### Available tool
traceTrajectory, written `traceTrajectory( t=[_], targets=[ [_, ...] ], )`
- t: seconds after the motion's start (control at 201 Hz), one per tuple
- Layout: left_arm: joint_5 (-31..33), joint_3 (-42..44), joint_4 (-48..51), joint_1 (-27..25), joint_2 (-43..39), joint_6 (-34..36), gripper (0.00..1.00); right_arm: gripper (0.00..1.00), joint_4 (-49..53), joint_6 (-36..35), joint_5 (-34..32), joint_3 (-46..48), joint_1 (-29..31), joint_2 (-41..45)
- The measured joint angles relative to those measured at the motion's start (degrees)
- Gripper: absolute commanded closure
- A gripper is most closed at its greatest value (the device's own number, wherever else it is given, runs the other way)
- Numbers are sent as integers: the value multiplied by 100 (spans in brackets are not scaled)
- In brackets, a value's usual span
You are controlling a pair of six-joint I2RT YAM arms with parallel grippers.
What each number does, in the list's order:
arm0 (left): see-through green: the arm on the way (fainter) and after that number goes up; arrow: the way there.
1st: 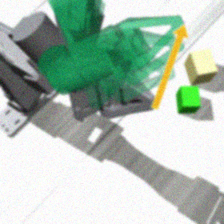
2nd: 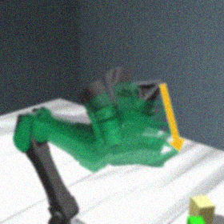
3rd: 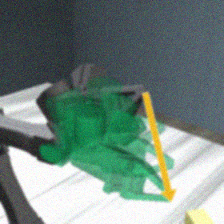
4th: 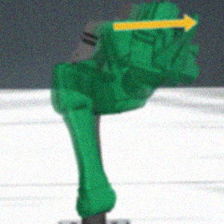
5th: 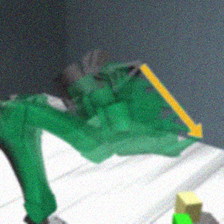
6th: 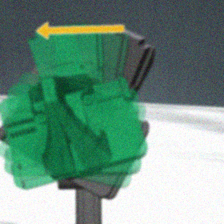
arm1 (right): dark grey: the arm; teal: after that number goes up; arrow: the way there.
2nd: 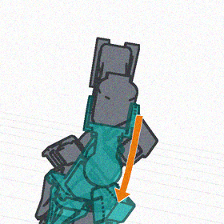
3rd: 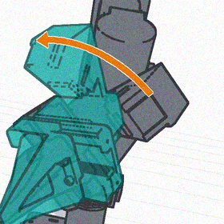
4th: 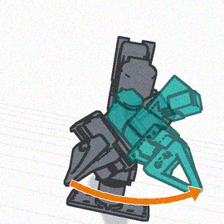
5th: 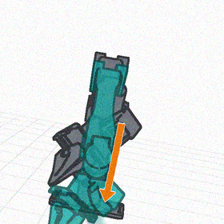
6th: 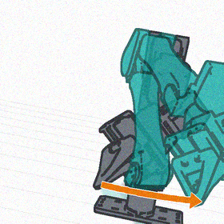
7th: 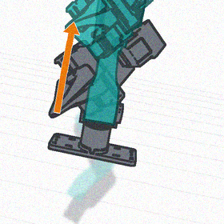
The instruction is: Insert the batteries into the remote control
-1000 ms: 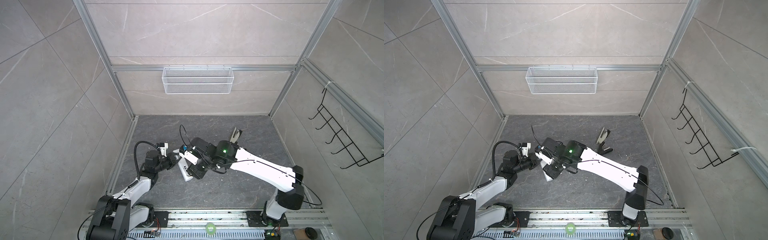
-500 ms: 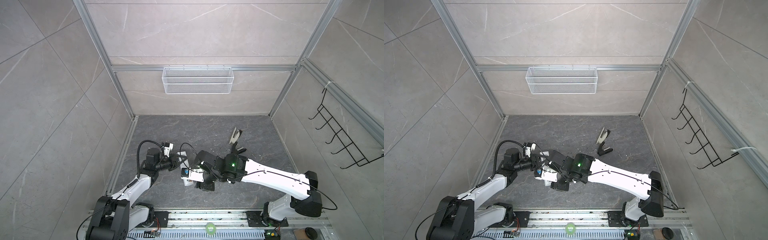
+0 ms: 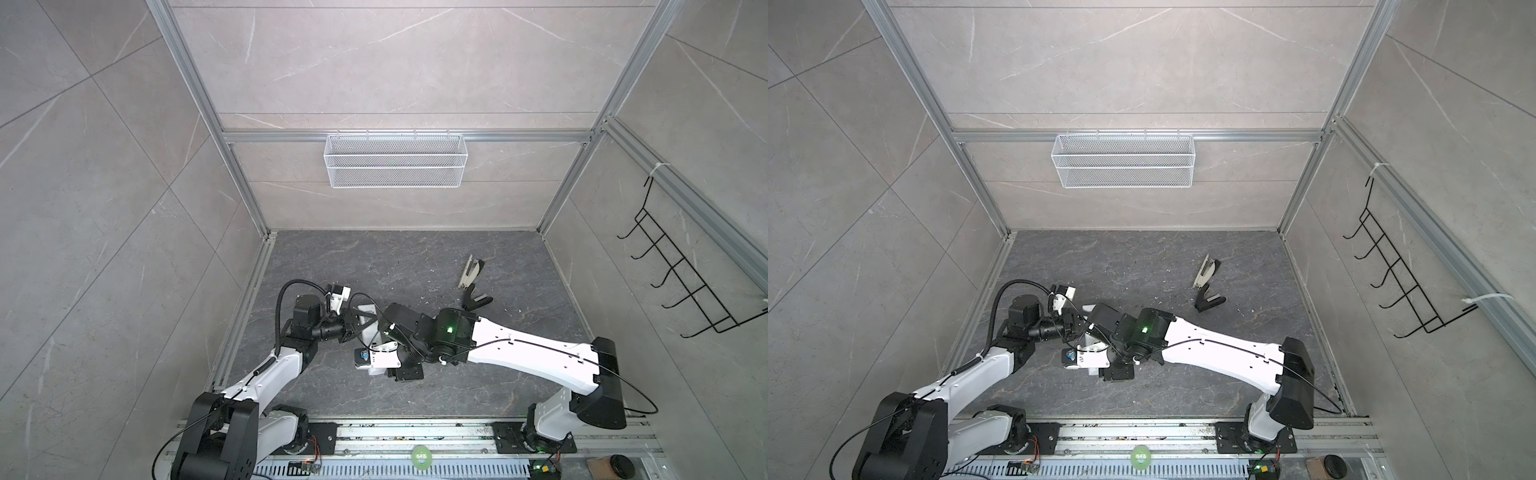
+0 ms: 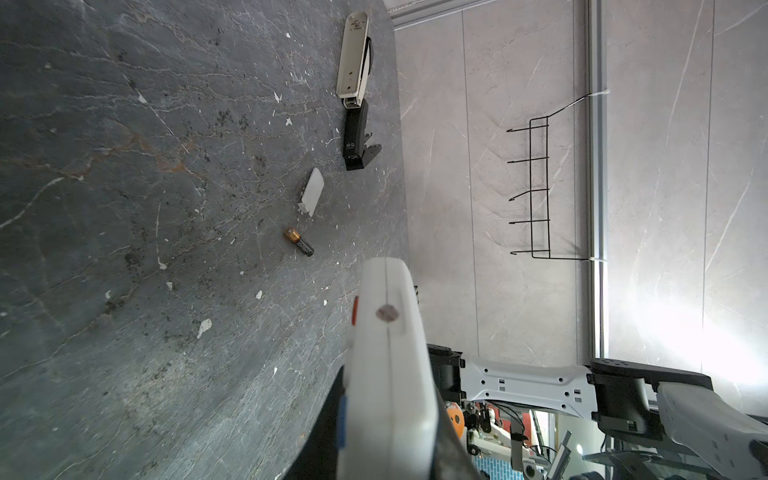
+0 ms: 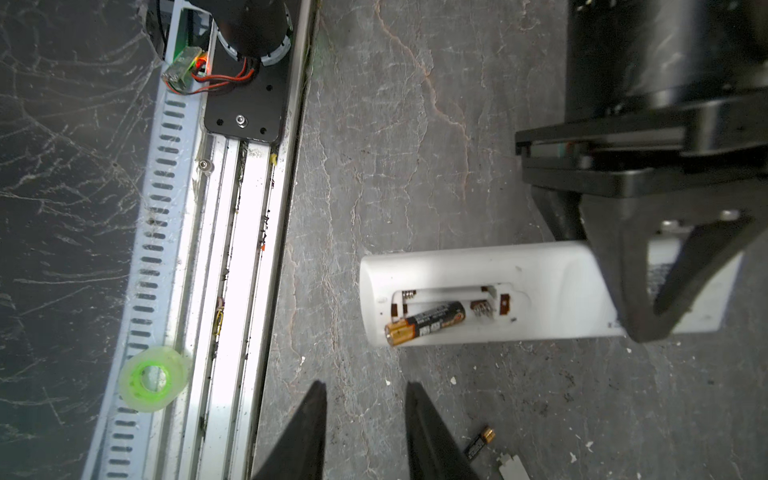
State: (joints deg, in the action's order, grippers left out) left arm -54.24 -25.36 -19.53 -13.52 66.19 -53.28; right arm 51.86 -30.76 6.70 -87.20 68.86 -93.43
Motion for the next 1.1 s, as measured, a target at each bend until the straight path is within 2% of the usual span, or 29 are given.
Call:
traceTrajectory(
  t=[0.722,1.1],
  targets=[
    [-35,0,-15,-42,0,-2,100,67,-166,-234,22,-24,-111,-468],
    [-33,0,-17,-61,0,-2,100,72,-212,-249,17,-44,-151,-533]
  ],
)
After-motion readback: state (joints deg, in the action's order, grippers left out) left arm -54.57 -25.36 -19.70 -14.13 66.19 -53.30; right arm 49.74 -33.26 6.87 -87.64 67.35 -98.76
